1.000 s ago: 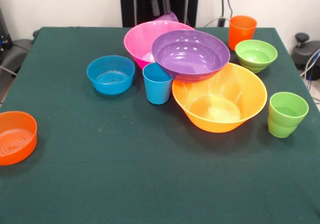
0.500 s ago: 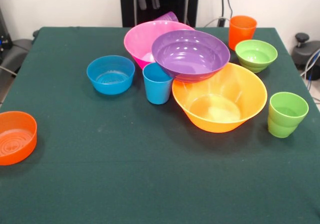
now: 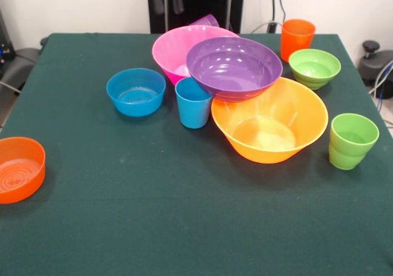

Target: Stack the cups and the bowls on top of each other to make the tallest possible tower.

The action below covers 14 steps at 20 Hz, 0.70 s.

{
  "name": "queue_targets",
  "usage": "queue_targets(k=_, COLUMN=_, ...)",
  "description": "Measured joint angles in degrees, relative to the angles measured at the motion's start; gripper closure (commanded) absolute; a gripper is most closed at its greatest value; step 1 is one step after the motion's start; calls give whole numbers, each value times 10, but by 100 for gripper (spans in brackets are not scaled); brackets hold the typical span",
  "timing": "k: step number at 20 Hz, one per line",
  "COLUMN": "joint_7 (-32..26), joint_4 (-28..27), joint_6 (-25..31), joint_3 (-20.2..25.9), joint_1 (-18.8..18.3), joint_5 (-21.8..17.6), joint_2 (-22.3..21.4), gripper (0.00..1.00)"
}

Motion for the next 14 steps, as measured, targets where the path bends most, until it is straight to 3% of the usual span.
queue_targets(k=8, joint_7=3, joint_4=-123, joint_6=-21, joint_3=-46, joint_1=9, joint_5=-39, joint_2=64, gripper=0)
queue_targets(k=14, joint_7=3, joint_4=-188, joint_6=-40, joint_3=-46, joint_1=-17, joint_5=-42, joint_2=106, gripper=0)
